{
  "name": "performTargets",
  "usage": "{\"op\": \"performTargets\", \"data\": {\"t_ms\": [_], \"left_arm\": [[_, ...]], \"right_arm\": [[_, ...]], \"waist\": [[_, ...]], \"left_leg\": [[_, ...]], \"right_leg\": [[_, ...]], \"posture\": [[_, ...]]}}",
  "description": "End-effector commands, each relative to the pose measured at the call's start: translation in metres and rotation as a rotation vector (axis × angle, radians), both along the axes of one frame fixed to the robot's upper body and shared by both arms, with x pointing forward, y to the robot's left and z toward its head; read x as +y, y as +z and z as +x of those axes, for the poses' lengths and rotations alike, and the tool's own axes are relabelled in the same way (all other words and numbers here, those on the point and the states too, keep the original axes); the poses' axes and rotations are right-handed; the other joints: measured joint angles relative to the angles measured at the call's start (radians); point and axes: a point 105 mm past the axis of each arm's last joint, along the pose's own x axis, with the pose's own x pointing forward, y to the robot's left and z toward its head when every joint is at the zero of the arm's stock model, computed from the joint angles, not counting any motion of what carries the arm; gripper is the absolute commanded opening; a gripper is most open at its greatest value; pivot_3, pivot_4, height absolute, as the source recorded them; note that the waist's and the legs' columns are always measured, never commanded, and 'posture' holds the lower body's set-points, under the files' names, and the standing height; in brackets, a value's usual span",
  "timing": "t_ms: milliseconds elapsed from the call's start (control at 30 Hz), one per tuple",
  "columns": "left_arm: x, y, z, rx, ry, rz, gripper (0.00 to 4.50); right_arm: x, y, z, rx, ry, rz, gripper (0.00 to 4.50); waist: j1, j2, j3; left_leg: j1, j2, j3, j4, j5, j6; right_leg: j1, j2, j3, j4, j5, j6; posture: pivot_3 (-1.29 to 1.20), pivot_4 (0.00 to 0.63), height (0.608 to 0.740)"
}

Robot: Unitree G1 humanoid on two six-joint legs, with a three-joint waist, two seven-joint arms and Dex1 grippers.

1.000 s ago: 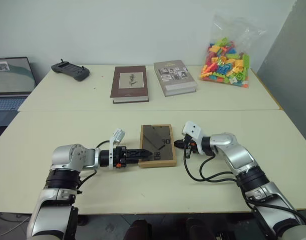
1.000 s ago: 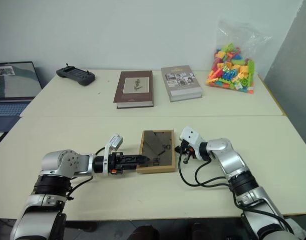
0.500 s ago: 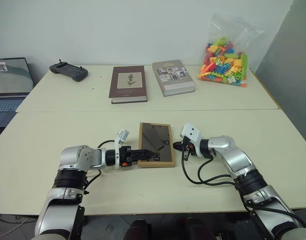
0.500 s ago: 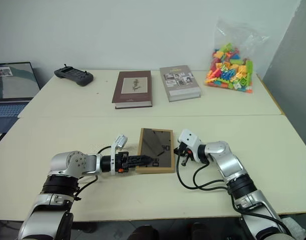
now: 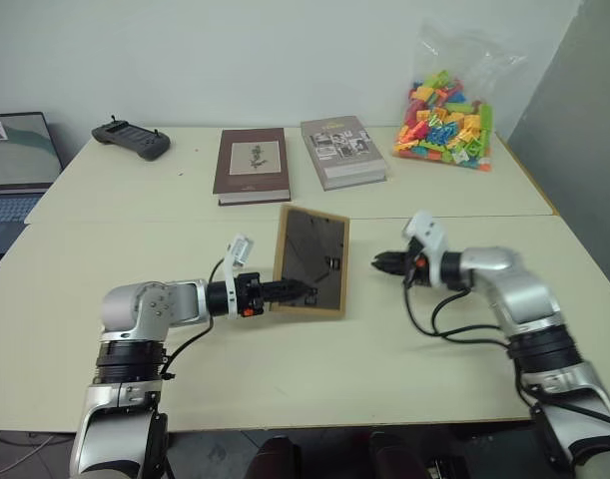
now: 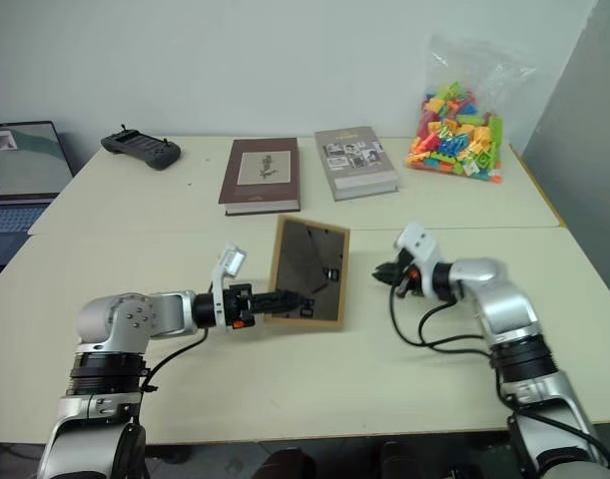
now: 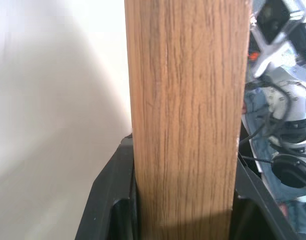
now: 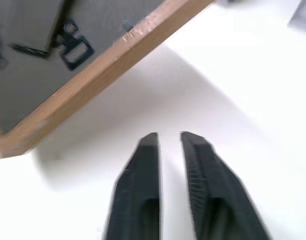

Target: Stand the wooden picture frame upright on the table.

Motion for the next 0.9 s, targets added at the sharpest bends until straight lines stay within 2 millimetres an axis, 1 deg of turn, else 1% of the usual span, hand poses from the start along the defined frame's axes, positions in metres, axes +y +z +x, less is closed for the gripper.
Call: {"op": "performTargets", "data": {"t_ms": [33,100,167,200,233,333,433,600,700,800,900], "left_arm": [[-0.008,0.033,-0.005,-0.142,-0.019,-0.044,1.31],[-0.009,0.036,-0.007,-0.153,-0.019,-0.046,1.31],[-0.01,0.037,-0.009,-0.163,-0.02,-0.038,1.31],[-0.01,0.037,-0.009,-0.163,-0.019,-0.036,1.31],[-0.01,0.038,-0.009,-0.165,-0.02,-0.033,1.31],[-0.009,0.04,-0.007,-0.162,-0.005,-0.032,1.31],[-0.008,0.043,-0.007,-0.163,-0.001,-0.037,1.31],[-0.009,0.044,-0.007,-0.165,0.004,-0.033,1.31],[-0.01,0.044,-0.007,-0.164,0.009,-0.034,1.31],[-0.01,0.043,-0.008,-0.156,0.018,-0.031,1.31],[-0.006,0.04,-0.007,-0.129,0.034,-0.032,1.31]], "right_arm": [[0.014,0.042,-0.012,0.01,0.105,0.121,1.75],[0.023,0.052,-0.012,0.015,0.127,0.161,2.19],[0.034,0.067,-0.014,0.051,0.168,0.259,2.73],[0.039,0.073,-0.014,0.066,0.181,0.295,2.93],[0.043,0.076,-0.012,0.073,0.186,0.312,3.23],[0.058,0.079,-0.01,0.076,0.219,0.316,3.79],[0.077,0.079,-0.007,0.045,0.234,0.3,4.48],[0.099,0.074,-0.009,0.007,0.285,0.259,4.48],[0.107,0.075,-0.021,0.008,0.35,0.27,4.48],[0.105,0.081,-0.037,0.042,0.432,0.305,4.48],[0.095,0.085,-0.054,0.09,0.506,0.319,4.48]], "waist": [[-0.003,0.0,0.0],[-0.004,0.0,0.0],[-0.005,0.0,0.0],[-0.005,0.0,0.0],[-0.006,0.0,0.0],[-0.007,0.0,0.0],[-0.005,0.0,0.0],[-0.009,0.0,0.0],[-0.009,0.0,0.0],[-0.008,0.0,0.0],[-0.007,0.0,0.0]], "left_leg": [[0.0,0.0,0.0,0.0,0.0,0.0],[0.0,0.0,0.0,0.0,0.0,0.001],[0.0,0.0,0.0,0.0,0.0,0.001],[0.0,0.0,0.0,0.0,0.0,0.001],[0.0,0.0,-0.001,0.0,0.0,0.001],[0.0,0.0,-0.001,0.0,0.0,0.0],[-0.001,0.0,-0.001,0.0,0.0,0.0],[-0.001,0.0,-0.001,-0.001,0.001,-0.001],[-0.002,0.0,0.0,0.0,0.001,-0.001],[-0.002,0.0,-0.001,0.0,0.001,-0.002],[-0.002,0.0,-0.001,0.0,0.001,-0.001]], "right_leg": [[0.0,0.0,0.0,0.0,0.0,0.0],[0.0,0.0,0.0,0.0,0.0,0.0],[0.0,0.0,0.0,0.0,0.0,0.0],[0.0,0.0,0.0,0.0,0.0,0.0],[0.0,0.0,0.0,0.0,0.0,0.0],[0.0,0.0,0.0,0.0,0.0,0.0],[0.0,0.0,-0.001,0.0,0.0,0.0],[-0.001,0.0,-0.001,0.0,0.0,0.0],[-0.002,-0.001,-0.001,0.0,0.0,0.0],[-0.002,-0.001,-0.001,0.0,0.0,0.0],[-0.002,-0.001,-0.001,0.0,0.0,0.0]], "posture": [[0.0,0.15,0.74],[0.0,0.15,0.74],[0.0,0.15,0.74],[0.0,0.15,0.74],[0.0,0.15,0.74],[0.0,0.15,0.74],[0.0,0.15,0.74],[0.0,0.15,0.74],[0.0,0.15,0.74],[0.0,0.15,0.74],[0.0,0.15,0.74]]}}
